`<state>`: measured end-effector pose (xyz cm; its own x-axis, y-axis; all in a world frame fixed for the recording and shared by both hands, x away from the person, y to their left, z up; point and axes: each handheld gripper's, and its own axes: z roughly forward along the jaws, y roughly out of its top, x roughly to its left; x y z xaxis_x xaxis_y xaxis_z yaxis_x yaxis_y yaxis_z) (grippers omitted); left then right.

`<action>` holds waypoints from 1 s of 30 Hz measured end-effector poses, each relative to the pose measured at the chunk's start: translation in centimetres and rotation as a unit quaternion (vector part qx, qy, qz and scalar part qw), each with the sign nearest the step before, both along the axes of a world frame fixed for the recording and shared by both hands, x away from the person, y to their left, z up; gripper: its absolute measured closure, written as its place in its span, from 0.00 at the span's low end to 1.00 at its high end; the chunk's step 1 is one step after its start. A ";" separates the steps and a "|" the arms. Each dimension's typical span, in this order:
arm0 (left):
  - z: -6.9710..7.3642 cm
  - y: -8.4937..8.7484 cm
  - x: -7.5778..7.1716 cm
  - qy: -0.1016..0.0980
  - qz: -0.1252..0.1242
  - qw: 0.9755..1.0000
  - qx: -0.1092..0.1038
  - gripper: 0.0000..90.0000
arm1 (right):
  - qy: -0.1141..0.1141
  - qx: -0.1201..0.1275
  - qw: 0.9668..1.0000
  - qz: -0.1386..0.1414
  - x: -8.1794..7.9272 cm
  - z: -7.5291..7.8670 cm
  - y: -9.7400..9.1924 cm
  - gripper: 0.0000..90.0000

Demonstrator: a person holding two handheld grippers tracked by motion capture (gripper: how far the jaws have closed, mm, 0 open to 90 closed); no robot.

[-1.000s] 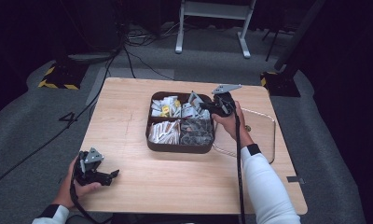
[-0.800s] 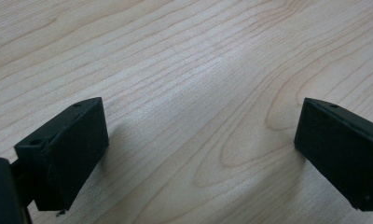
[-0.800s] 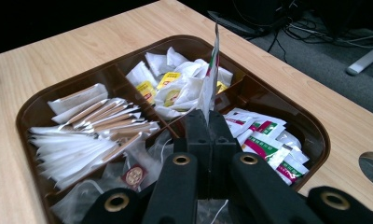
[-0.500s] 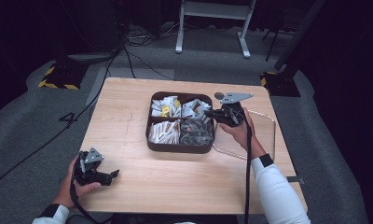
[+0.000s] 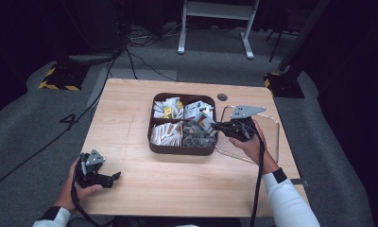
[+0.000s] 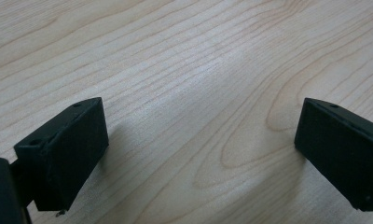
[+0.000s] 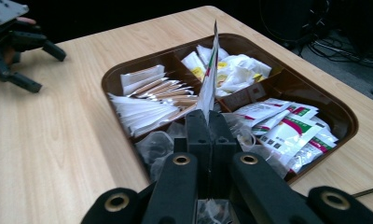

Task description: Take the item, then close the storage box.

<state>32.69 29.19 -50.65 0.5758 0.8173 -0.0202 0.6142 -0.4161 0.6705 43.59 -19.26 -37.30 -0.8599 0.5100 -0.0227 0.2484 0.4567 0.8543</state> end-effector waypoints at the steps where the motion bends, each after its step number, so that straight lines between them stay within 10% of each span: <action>1: 0.0 0.0 0.0 0.000 0.000 1.000 0.000 0.03 | -0.001 -0.001 1.000 0.003 -0.3 0.0 0.0 1.00; 30: 0.0 0.0 0.0 0.000 0.000 1.000 0.000 0.03 | 0.032 -0.032 0.992 0.117 -6.7 -4.0 2.8 1.00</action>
<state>32.70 29.19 -50.65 0.5764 0.8169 -0.0203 0.6141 -0.4166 0.6703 36.89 -16.49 -41.26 -0.9553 0.2956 0.0108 0.1828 0.5611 0.8073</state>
